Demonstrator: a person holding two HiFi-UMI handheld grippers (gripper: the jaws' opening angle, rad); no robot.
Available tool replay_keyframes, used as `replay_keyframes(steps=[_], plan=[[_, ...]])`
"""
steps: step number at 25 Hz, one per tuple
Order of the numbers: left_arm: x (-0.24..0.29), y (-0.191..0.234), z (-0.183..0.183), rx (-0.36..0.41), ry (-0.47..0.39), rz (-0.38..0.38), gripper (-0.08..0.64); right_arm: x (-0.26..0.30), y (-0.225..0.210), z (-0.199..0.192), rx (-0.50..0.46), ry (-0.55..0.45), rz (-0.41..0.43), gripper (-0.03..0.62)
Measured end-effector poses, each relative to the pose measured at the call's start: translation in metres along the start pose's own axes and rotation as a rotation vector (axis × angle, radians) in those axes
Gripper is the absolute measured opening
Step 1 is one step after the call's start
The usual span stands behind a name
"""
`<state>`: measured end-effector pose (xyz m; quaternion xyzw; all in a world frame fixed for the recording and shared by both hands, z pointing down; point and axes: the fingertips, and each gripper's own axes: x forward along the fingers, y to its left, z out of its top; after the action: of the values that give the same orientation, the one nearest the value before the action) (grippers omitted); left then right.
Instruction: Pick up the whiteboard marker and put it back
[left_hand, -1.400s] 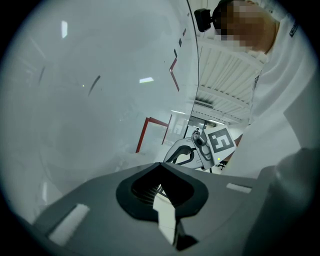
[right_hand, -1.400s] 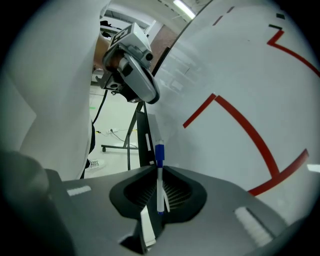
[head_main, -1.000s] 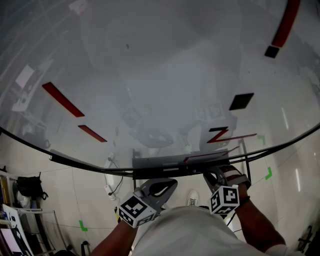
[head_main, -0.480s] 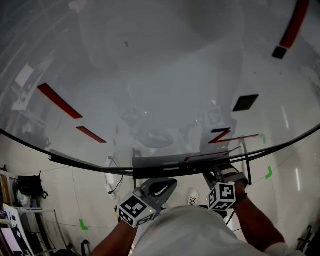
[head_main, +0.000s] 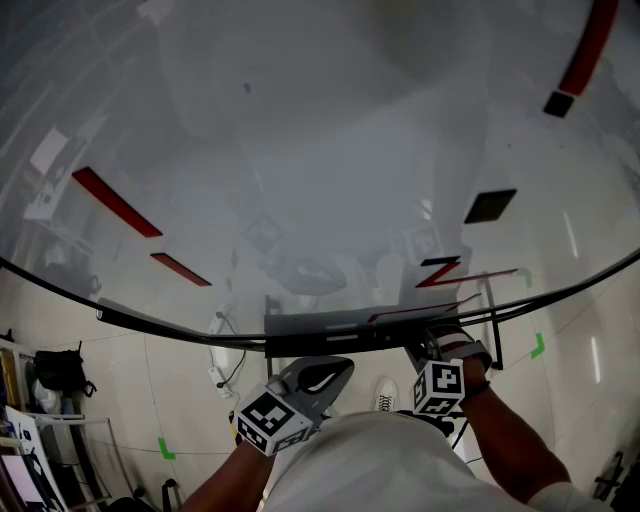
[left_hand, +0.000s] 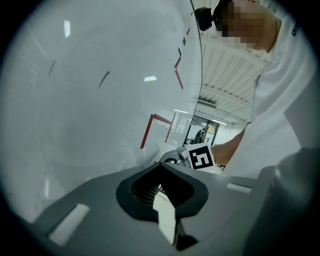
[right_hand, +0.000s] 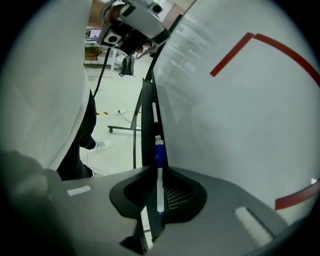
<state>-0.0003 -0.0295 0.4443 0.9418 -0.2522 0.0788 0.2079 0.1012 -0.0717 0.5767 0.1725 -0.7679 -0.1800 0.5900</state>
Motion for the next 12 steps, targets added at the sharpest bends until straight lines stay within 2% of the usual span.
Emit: replay_keyframes(steps=[12], plan=[[-0.004, -0.001, -0.001, -0.004, 0.002, 0.008, 0.017, 0.014, 0.001, -0.001, -0.034, 0.012, 0.007, 0.037]])
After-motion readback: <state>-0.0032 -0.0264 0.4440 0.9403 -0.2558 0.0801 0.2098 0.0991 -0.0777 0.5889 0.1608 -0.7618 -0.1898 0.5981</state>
